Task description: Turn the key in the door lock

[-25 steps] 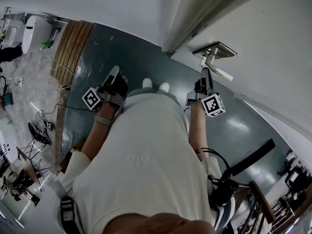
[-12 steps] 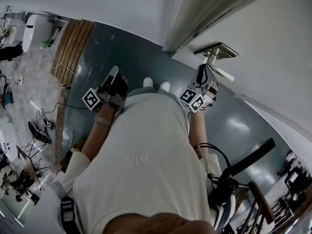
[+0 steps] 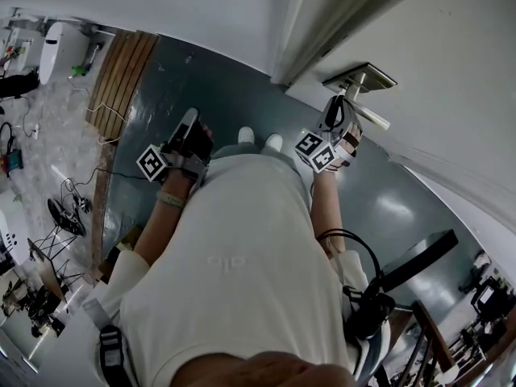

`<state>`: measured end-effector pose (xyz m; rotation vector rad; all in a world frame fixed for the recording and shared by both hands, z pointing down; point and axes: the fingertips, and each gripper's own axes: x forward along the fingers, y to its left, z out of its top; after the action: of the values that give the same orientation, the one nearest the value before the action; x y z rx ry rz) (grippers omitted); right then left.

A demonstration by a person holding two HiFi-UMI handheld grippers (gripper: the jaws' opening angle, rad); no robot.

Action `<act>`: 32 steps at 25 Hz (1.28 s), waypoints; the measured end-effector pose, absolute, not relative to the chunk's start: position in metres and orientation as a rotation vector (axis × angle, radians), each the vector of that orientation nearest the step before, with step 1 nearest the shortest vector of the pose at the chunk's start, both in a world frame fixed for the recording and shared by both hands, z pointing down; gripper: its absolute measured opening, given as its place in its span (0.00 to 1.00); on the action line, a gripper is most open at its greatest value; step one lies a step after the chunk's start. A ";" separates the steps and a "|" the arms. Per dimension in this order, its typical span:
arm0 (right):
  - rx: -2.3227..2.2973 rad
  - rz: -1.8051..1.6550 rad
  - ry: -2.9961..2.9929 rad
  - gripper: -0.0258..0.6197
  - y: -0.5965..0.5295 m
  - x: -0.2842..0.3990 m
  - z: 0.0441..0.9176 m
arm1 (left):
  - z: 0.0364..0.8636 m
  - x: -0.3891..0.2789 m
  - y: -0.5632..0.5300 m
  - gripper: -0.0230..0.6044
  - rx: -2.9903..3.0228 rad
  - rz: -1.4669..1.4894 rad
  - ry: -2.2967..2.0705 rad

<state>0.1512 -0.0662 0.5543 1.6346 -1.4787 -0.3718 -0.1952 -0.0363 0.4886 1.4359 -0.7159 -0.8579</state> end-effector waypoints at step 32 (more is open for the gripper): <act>2.234 1.645 -2.361 0.11 -0.069 0.167 0.548 | 0.494 -0.203 -0.039 0.05 1.376 -0.891 -0.730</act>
<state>0.1665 -0.0686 0.5477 2.2343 -2.3609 1.6448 -0.2027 -0.0387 0.4943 1.3758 -0.7303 -0.8911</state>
